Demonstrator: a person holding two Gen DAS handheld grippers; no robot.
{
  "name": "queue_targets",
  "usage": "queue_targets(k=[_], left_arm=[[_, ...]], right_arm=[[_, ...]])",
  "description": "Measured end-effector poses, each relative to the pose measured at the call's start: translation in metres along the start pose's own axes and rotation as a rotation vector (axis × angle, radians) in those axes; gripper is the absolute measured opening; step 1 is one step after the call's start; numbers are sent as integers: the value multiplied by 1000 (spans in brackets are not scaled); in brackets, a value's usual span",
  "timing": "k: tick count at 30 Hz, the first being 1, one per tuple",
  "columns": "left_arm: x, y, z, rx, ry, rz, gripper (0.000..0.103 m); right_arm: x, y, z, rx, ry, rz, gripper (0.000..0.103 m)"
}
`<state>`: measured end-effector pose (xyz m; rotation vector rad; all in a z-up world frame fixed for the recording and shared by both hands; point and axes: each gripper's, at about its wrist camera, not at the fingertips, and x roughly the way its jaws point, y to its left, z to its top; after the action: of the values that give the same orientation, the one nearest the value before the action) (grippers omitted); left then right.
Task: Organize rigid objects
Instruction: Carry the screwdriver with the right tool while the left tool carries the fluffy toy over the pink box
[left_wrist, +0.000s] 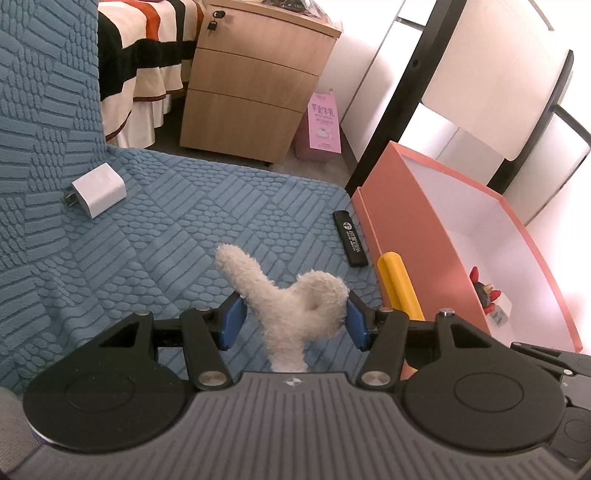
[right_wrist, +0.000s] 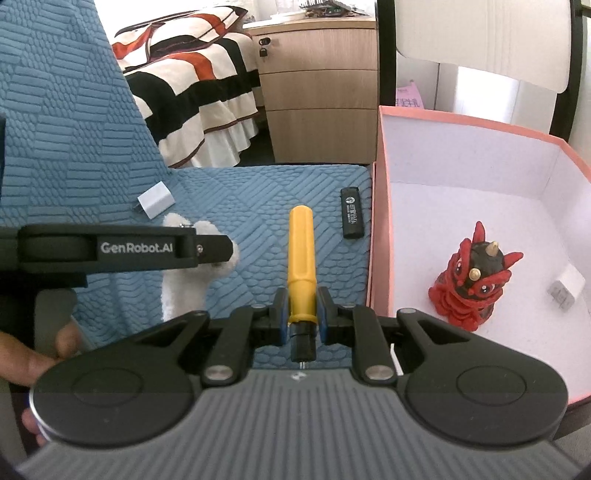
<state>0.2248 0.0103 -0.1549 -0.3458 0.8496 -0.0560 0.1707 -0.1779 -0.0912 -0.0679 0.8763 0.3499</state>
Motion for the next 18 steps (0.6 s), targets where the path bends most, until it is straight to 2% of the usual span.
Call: queue_targets(k=[10, 18], left_arm=[[-13, -12, 8, 15, -11, -18, 62], [-27, -37, 22, 47, -35, -64, 62]], right_arm=[[-15, -8, 15, 23, -30, 9, 19], [-43, -25, 39, 51, -100, 10, 19]])
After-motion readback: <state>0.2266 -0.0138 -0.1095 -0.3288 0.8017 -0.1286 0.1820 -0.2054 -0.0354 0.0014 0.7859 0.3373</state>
